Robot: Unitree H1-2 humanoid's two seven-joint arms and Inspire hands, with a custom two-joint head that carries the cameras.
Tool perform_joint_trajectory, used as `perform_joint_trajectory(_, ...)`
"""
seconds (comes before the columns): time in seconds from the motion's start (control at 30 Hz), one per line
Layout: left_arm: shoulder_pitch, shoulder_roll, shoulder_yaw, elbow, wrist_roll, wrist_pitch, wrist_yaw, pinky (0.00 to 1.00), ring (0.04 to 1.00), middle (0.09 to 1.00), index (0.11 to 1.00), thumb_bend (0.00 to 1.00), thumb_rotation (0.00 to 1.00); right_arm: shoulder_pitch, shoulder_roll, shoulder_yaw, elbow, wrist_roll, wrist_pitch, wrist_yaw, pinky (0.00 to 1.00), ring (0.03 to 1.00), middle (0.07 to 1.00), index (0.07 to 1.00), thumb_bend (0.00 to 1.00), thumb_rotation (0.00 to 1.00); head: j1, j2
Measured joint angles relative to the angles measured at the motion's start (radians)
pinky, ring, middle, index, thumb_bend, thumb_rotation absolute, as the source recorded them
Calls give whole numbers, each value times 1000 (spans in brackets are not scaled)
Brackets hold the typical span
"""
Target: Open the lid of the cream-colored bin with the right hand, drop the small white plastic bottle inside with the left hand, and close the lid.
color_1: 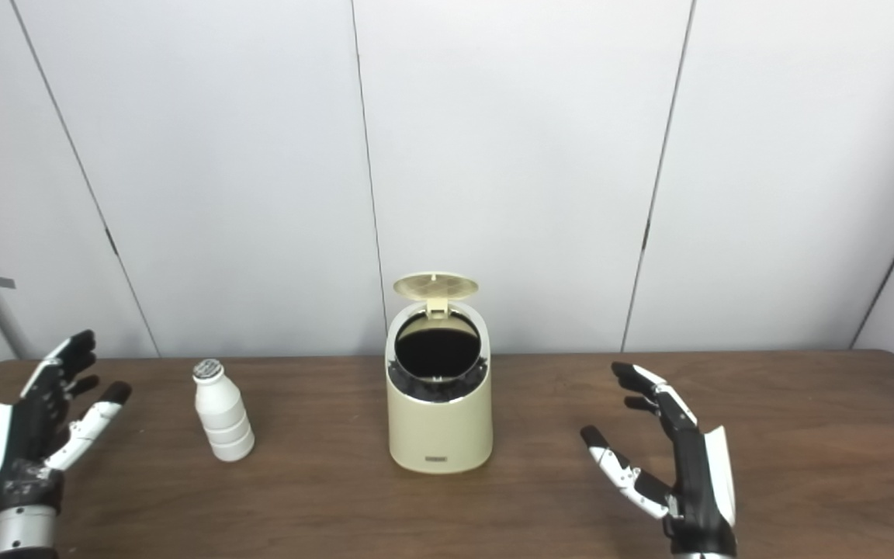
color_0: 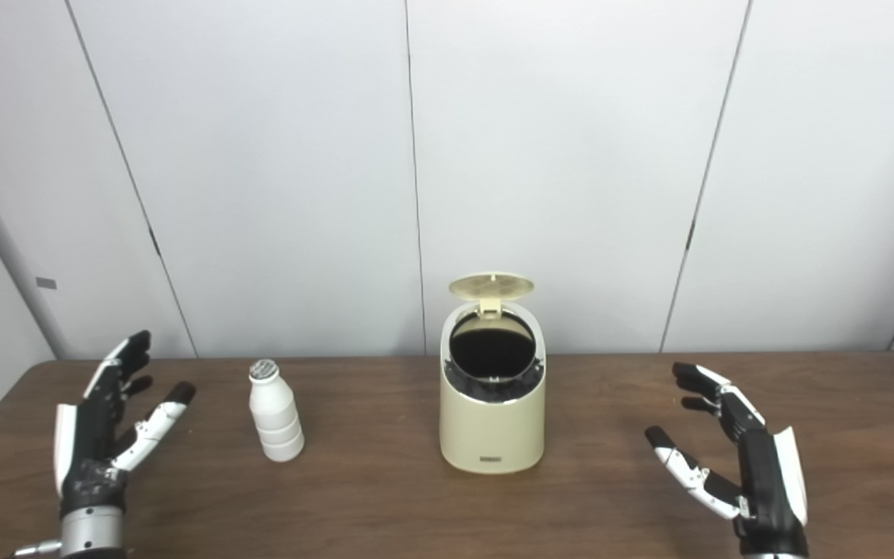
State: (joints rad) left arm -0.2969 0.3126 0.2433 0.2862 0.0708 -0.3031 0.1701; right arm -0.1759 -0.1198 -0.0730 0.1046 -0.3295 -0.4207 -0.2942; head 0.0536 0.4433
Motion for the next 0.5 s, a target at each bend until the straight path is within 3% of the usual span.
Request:
perform_joint_trajectory(0.07, 1, 1, -11, -1, 8, 0, -9, 862, 930, 920, 900, 1000, 559, 1, 0, -2, -2, -9, 14, 0, 683, 759, 767, 744, 279, 242, 11, -2)
perform_joint_trajectory(0.1, 2, 2, -15, -3, 9, 0, -16, 871, 936, 926, 904, 1000, 536, 4, 0, -4, -6, -12, 26, 1, 680, 759, 769, 745, 274, 189, 11, -2)
perform_joint_trajectory(0.27, 18, 12, -38, -6, 36, 5, -40, 799, 909, 926, 919, 1000, 476, 7, -5, -8, -9, -5, 36, 7, 678, 767, 781, 749, 261, 123, 52, -2)
perform_joint_trajectory(0.43, 40, 55, -80, -10, 105, 45, -74, 730, 879, 923, 945, 1000, 502, 15, -14, -17, -19, 0, 54, 21, 682, 763, 774, 743, 255, 43, 81, -3)
perform_joint_trajectory(0.5, 44, 72, -96, -14, 134, 73, -87, 769, 906, 942, 955, 1000, 496, 20, -21, -20, -30, -14, 63, 21, 677, 759, 768, 740, 255, 8, 84, -3)
